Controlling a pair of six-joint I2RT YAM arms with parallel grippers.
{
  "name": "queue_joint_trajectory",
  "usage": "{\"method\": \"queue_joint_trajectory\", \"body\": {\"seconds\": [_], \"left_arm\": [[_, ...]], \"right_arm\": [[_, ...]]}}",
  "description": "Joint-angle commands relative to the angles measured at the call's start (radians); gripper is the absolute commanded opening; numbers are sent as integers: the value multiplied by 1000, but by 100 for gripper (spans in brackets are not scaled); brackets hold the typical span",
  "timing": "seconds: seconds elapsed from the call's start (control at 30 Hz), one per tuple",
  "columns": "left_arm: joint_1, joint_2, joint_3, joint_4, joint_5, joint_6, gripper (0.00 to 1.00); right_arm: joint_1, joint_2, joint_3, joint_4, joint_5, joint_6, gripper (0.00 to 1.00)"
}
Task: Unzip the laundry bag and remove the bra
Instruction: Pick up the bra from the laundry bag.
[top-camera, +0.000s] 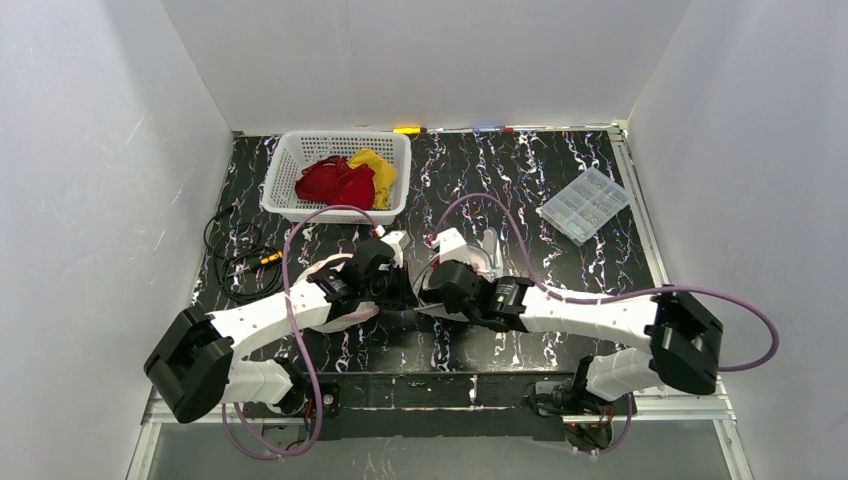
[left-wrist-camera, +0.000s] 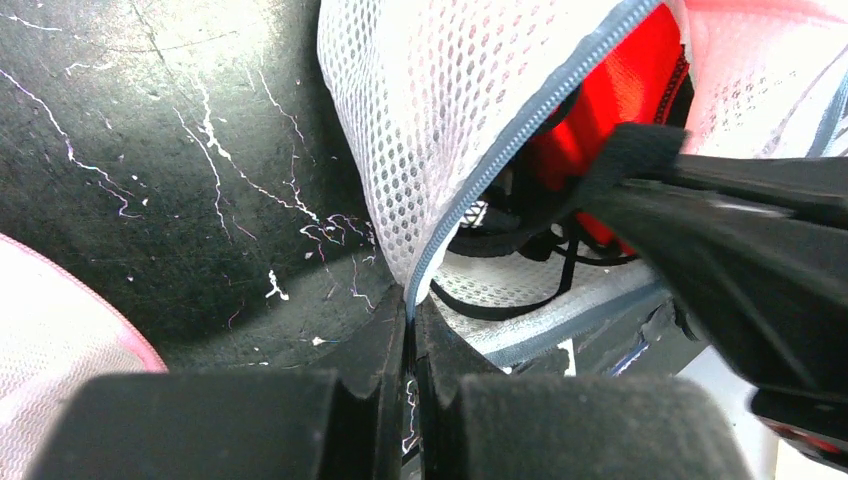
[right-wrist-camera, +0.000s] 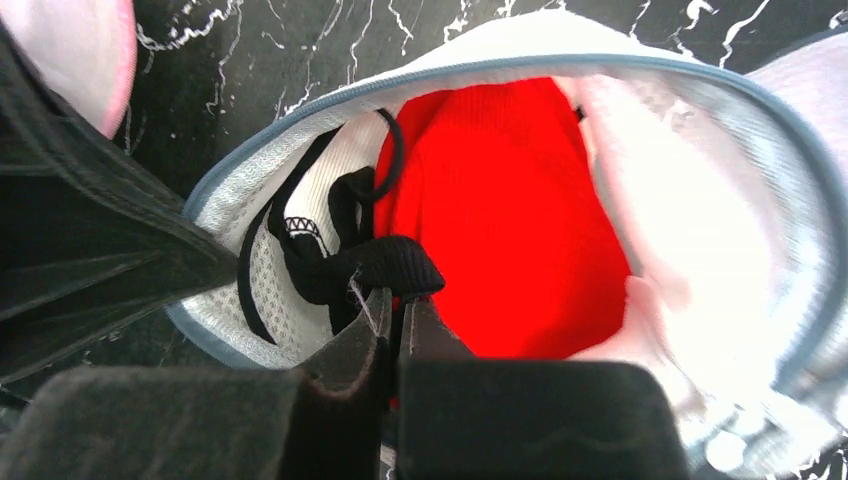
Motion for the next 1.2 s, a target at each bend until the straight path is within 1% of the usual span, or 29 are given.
{"method": "queue_joint_trajectory", "body": {"seconds": [0.0, 0.17, 0.4, 0.53, 0.77, 0.9, 1.1, 1.17], "left_arm": [[-5, -15, -2, -23, -7, 0, 0], [-5, -3, 15, -34, -14, -3, 0], [-5, 22, 41, -44, -21, -7, 0], [-5, 38, 65, -53, -21, -16, 0], [-5, 55, 130, -65, 3, -32, 0], [-5, 57, 173, -79, 2, -30, 0], [-5, 81, 229, -103, -3, -30, 0], [-5, 90, 237, -112, -10, -32, 0]], "right_arm": [[-2, -96, -5, -22, 46, 1, 1], [-1, -197, -33, -15, 8, -7, 1], [-18, -375, -102, 60, -84, 3, 1], [-41, -453, -150, 143, -170, 16, 1], [-117, -472, -178, 225, -411, -3, 1], [-123, -471, -182, 258, -529, -40, 1], [-123, -484, -159, 291, -620, -94, 1], [-123, -500, -152, 290, -622, -104, 1]]}}
